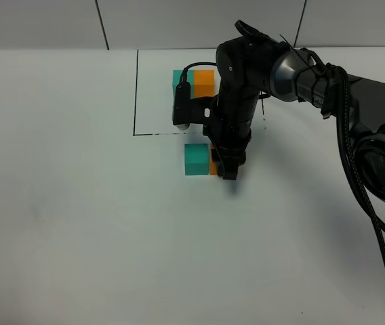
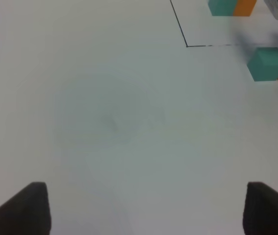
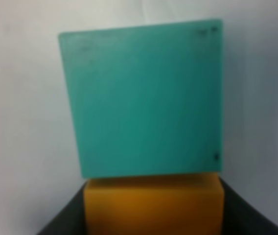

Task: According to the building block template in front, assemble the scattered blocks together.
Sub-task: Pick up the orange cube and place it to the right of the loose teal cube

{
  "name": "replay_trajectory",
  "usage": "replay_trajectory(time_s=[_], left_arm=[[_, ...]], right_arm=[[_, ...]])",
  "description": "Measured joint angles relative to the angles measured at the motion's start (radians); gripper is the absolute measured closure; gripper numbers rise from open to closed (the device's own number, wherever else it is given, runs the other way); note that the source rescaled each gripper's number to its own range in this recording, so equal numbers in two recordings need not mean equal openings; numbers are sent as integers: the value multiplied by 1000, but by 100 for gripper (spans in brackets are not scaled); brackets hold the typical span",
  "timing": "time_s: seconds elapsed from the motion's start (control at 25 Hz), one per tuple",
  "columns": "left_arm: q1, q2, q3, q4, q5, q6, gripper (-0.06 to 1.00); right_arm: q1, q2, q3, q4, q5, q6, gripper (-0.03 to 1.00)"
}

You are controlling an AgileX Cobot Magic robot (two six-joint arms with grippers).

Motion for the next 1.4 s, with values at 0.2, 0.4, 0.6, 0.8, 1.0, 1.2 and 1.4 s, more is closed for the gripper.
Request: replay_trajectory(time_s=[0.2, 0.4, 0.6, 0.8, 1.0, 1.2, 1.4], left_arm=[[0, 0, 0, 0, 0, 0, 26], [0, 0, 0, 0, 0, 0, 26], [0, 0, 0, 0, 0, 0, 26], [0, 0, 0, 0, 0, 0, 26], [0, 0, 0, 0, 0, 0, 26], [0, 0, 0, 0, 0, 0, 26], [0, 0, 0, 0, 0, 0, 26]], right_arm=[[10, 1, 0, -7, -16, 0, 96], [12, 4, 0, -12, -17, 0, 96], [13, 9, -2, -17, -17, 0, 96], [13, 11, -2, -17, -18, 0, 96], [13, 11, -2, -22, -20, -1, 96], [15, 13, -2, -30, -26, -3, 74], [15, 10, -2, -33, -14, 19, 19]])
